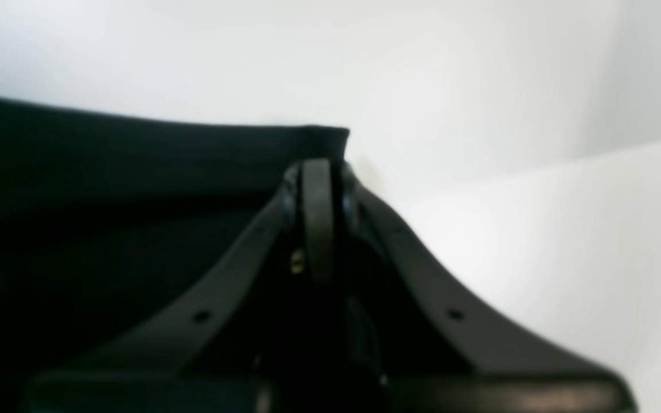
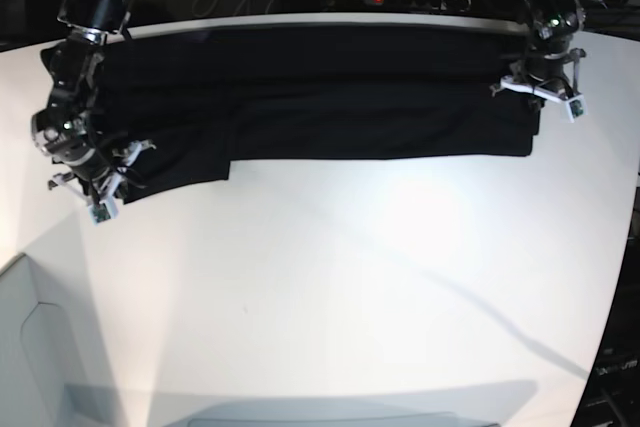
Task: Fold the T-shirt properly
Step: 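Hold the strip ends and pull them back toward the robot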
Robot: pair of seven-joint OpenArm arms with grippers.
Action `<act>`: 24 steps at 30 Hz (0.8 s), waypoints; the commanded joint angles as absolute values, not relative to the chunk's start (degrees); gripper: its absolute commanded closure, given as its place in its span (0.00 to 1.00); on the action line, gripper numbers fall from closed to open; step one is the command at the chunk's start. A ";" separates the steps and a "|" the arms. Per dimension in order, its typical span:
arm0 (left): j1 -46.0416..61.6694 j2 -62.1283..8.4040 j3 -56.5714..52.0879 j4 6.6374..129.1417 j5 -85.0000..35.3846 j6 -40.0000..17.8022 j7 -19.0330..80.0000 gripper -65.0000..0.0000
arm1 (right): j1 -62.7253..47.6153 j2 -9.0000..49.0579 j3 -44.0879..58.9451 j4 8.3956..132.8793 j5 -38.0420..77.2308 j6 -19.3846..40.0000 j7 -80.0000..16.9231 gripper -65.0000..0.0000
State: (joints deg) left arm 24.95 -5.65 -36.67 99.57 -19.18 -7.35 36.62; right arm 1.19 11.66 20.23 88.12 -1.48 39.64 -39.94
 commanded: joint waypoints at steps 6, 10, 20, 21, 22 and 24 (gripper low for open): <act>25.01 -6.29 -36.97 100.53 -19.21 -7.34 35.38 1.00 | -6.37 11.56 20.70 106.42 -0.40 40.00 -38.73 1.00; 25.01 -6.37 -36.97 100.70 -19.21 -7.34 35.38 1.00 | -11.91 8.13 24.66 113.89 -0.31 40.00 -38.46 1.00; 24.92 -6.37 -36.88 101.23 -19.21 -7.34 35.38 1.00 | -22.73 0.40 33.63 116.53 -0.22 40.00 -38.11 1.00; 24.48 -6.37 -36.88 101.23 -19.21 -7.34 35.65 1.00 | -23.43 -0.48 34.95 116.53 -0.22 40.00 -38.11 1.00; 24.22 -6.37 -36.88 101.14 -19.21 -7.34 35.82 1.00 | -24.13 -1.10 36.00 116.53 -0.22 40.00 -38.11 1.00; 23.87 -6.37 -36.88 101.05 -19.21 -7.34 35.91 1.00 | -25.63 -2.15 37.58 116.53 -0.22 40.00 -38.11 1.00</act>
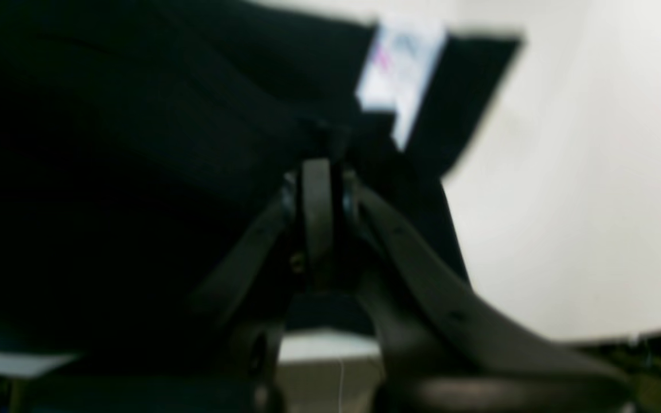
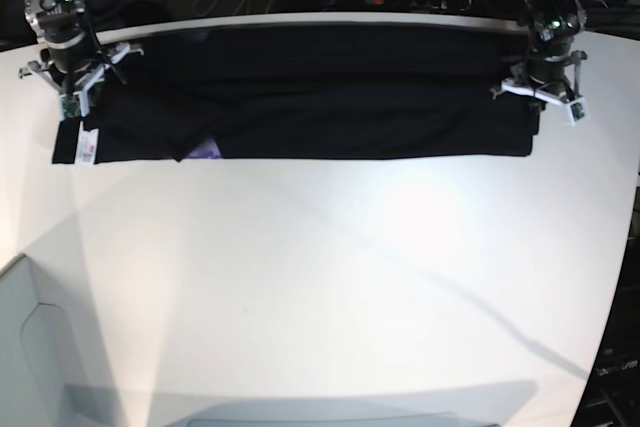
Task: Fold the T-shirt properly
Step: 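Hold the strip ends and pull them back toward the robot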
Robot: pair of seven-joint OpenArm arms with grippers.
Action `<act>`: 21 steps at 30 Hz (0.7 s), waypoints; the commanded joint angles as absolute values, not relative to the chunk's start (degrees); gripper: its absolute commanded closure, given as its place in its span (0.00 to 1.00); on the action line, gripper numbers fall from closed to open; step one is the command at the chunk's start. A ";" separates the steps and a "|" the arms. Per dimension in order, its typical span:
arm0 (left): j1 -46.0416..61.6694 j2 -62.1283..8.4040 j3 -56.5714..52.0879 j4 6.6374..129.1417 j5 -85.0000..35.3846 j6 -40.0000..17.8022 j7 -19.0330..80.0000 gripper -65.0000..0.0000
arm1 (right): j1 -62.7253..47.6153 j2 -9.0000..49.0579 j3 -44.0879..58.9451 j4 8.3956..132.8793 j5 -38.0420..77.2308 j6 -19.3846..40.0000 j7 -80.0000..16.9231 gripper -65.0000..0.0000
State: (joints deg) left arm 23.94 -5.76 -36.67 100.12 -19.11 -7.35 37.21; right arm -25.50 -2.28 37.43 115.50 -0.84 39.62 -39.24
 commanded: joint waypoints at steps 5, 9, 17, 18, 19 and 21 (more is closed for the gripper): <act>23.25 -6.99 -36.79 101.23 -19.21 -7.34 35.91 1.00 | -29.05 -2.77 39.25 116.70 -0.22 40.00 -38.02 1.00; 22.81 -9.80 -34.77 100.97 -19.21 -7.34 35.91 1.00 | -30.02 -2.77 40.92 116.79 -0.22 40.00 -38.02 1.00; 24.48 -12.00 -31.52 101.14 -19.21 -7.34 35.91 1.00 | -30.64 -2.95 46.90 116.79 -0.22 40.00 -38.02 1.00; 24.57 -12.00 -31.52 101.14 -19.21 -7.34 36.00 1.00 | -30.81 -3.21 47.43 116.79 -0.22 40.00 -38.02 1.00; 25.01 -12.00 -31.52 101.05 -19.21 -7.34 36.00 1.00 | -30.81 -3.74 47.60 116.79 -0.31 40.00 -38.02 1.00; 25.98 -12.00 -31.52 101.23 -19.21 -7.34 36.00 1.00 | -30.90 -4.18 47.69 116.88 -0.31 40.00 -38.02 1.00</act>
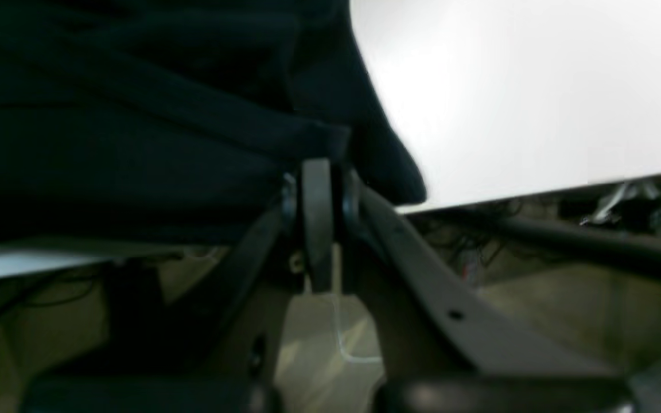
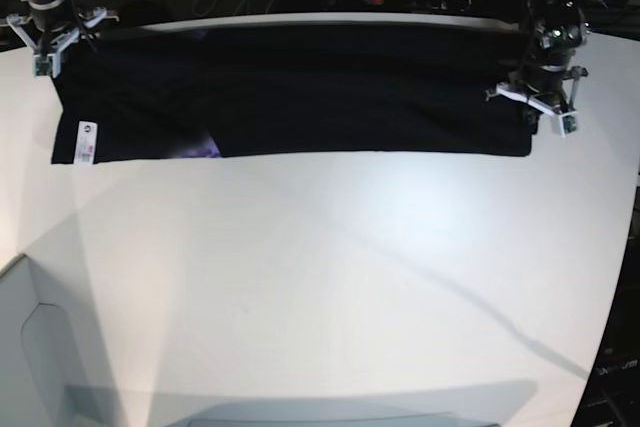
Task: Fold the T-shirt properly
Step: 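Hold the strip ends and pull them back toward the robot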
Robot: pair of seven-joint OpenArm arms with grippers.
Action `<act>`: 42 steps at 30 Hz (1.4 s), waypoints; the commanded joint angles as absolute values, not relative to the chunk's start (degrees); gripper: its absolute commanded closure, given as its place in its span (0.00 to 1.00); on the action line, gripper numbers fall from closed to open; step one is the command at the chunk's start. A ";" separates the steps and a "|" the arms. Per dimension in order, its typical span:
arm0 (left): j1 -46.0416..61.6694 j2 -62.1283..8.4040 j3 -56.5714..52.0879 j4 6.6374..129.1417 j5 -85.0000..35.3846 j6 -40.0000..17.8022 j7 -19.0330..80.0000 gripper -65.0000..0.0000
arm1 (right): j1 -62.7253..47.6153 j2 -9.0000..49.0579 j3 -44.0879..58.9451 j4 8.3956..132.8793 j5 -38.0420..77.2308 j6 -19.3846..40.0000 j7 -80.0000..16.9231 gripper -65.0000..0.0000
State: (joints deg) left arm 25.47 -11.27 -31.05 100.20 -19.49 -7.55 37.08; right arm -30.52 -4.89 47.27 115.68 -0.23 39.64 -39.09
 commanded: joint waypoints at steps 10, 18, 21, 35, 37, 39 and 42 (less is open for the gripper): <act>27.30 -12.09 -31.87 100.62 -19.21 -7.34 36.00 1.00 | -29.85 -5.93 45.49 116.79 -0.31 40.00 -38.02 1.00; 27.21 -11.56 -31.52 100.44 -19.21 -7.34 35.91 1.00 | -26.24 -6.02 45.67 116.88 -0.04 40.00 -38.02 1.00; 27.21 -11.56 -31.52 100.35 -19.21 -7.34 35.91 1.00 | -26.07 -6.02 45.76 116.88 -0.04 40.00 -36.35 1.00; 27.21 -11.47 -31.96 98.33 -19.21 -7.34 35.82 1.00 | -23.08 -4.09 45.67 111.52 -0.40 40.00 -33.45 1.00; 27.21 -11.47 -31.96 98.33 -19.21 -7.34 35.74 1.00 | -23.08 -3.91 45.67 109.67 -0.40 40.00 -33.19 1.00; 27.21 -11.47 -31.96 98.33 -19.21 -7.34 35.74 1.00 | -23.08 -2.51 45.67 107.65 -0.40 40.00 -33.10 1.00; 27.21 -11.56 -31.87 98.33 -19.21 -7.34 35.82 1.00 | -23.08 -1.71 45.58 104.92 -0.40 40.00 -33.10 1.00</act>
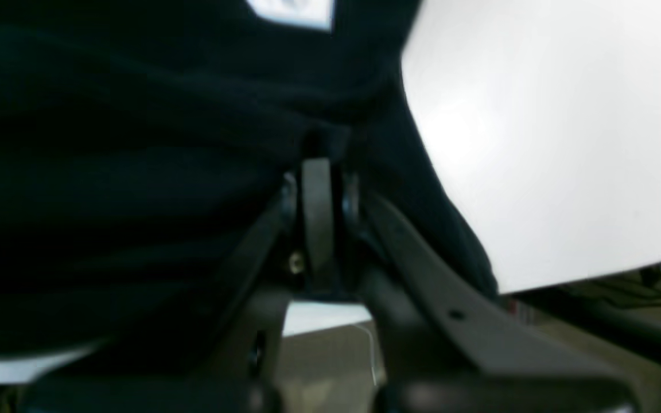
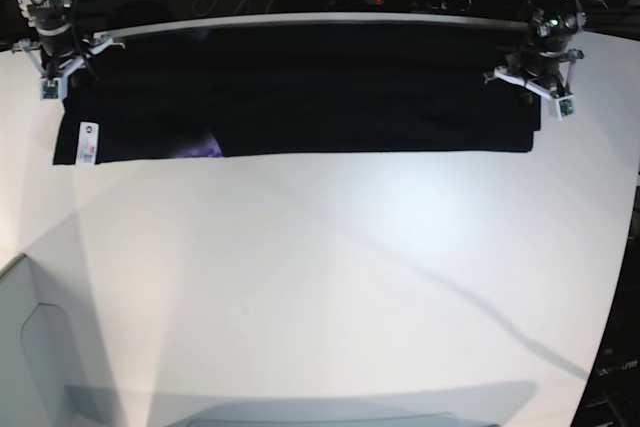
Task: Fold the T-shirt properly
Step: 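Hold the strip ends and pull them back toward the robot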
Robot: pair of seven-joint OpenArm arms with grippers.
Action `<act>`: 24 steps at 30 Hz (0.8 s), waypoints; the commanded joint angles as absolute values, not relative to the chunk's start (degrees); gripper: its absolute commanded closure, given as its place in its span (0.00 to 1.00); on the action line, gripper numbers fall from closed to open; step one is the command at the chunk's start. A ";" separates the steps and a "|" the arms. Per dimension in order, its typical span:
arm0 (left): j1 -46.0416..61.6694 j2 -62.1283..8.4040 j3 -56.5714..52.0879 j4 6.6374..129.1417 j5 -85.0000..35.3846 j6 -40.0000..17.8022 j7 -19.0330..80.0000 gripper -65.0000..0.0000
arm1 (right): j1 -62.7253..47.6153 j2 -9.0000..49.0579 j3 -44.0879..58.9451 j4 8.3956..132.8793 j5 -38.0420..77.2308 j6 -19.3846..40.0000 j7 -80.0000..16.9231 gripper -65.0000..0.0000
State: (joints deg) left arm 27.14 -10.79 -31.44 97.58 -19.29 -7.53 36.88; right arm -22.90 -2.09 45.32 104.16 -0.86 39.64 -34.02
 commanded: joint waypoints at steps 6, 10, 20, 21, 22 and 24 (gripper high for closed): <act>27.30 -11.56 -31.96 98.68 -19.21 -7.34 36.00 0.91 | -22.99 -0.48 45.23 100.70 -0.40 40.00 -33.01 0.79; 28.70 -11.56 -32.04 99.30 -19.21 -7.34 36.00 0.61 | -22.20 -0.48 45.32 100.26 -0.40 40.00 -33.01 0.58; 31.87 -11.56 -32.22 104.48 -19.21 -7.34 36.00 0.20 | -21.85 -0.48 45.23 100.53 -0.40 40.00 -33.01 0.51; 31.87 -11.56 -32.48 104.31 -19.21 -7.34 36.00 0.20 | -21.85 -0.48 45.23 100.53 -0.40 40.00 -33.01 0.51; 31.87 -11.47 -33.27 104.13 -19.21 -7.34 36.00 0.20 | -21.85 -0.48 45.23 100.53 -0.40 40.00 -33.01 0.51; 31.78 -11.38 -34.42 103.96 -19.21 -7.34 36.00 0.20 | -21.85 -0.48 45.23 100.44 -0.31 40.00 -33.01 0.51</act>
